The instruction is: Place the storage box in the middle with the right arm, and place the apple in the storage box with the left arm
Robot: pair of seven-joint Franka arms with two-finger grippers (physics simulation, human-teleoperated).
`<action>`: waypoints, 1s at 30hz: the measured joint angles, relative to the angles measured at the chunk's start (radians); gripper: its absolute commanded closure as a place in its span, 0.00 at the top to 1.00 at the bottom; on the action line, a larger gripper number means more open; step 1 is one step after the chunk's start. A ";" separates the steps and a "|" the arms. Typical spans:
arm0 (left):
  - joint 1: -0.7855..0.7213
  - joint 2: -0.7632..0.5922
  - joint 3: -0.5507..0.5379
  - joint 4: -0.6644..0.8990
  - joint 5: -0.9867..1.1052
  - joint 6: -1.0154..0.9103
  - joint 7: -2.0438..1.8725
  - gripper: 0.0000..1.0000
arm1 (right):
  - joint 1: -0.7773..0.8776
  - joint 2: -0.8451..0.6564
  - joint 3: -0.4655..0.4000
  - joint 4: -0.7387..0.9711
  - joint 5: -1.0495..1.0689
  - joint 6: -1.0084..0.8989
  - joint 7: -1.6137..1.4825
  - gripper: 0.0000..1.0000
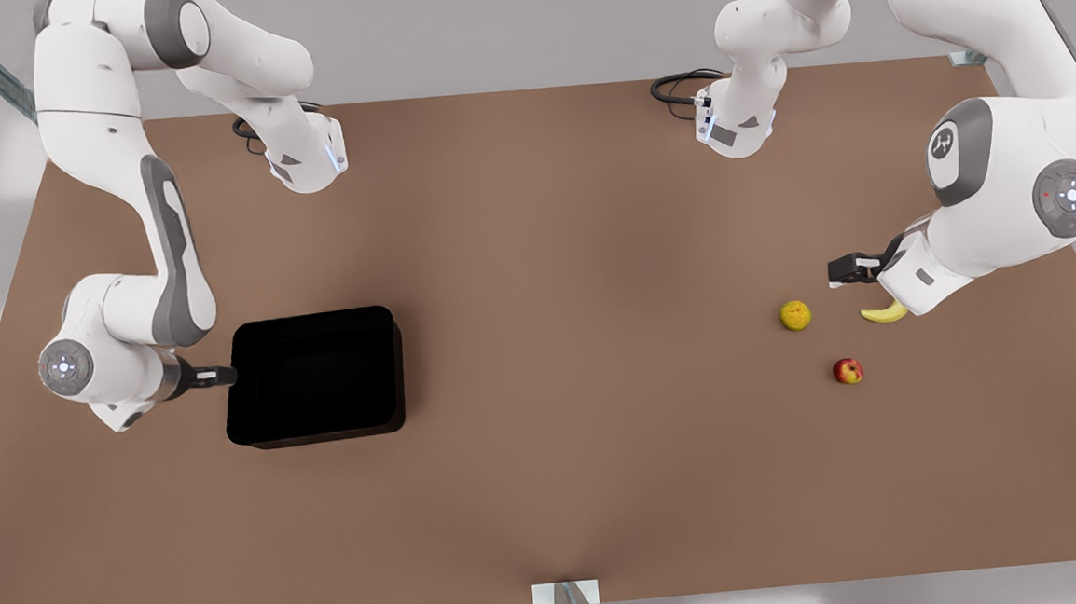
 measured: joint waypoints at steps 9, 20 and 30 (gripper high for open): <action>0.000 0.001 0.000 -0.001 0.000 -0.002 0.002 1.00 | -0.001 0.094 -0.006 -0.066 0.062 0.154 -0.022 1.00; 0.003 -0.054 0.059 -0.007 0.008 -0.108 0.002 1.00 | -0.009 0.135 -0.007 -0.058 0.084 0.151 -0.064 0.24; -0.078 0.021 0.038 0.004 0.003 -0.088 0.003 1.00 | 0.035 0.114 -0.003 0.077 0.080 0.041 -0.089 0.21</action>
